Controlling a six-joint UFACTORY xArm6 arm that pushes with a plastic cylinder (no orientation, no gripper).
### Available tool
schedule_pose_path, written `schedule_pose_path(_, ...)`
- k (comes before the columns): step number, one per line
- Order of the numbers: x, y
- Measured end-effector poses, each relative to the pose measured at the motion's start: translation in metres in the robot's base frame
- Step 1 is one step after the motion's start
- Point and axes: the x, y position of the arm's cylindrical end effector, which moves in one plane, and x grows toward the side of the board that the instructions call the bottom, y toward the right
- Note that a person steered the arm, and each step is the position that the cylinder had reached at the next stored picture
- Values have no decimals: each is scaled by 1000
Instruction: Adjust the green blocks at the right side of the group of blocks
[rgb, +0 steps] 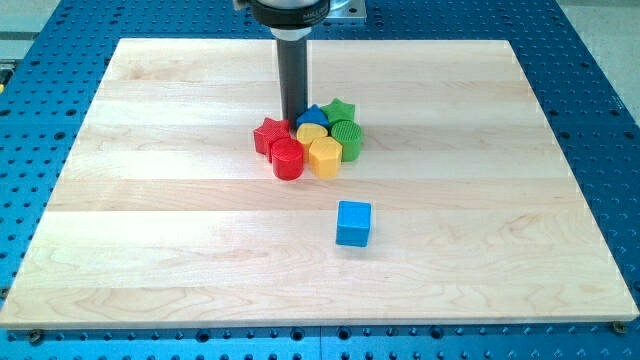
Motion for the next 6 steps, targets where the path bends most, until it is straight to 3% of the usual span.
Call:
schedule_pose_path(1, -2, 20)
schedule_pose_path(3, -60, 58)
schedule_pose_path(5, -4, 74)
schedule_pose_path(6, -8, 97)
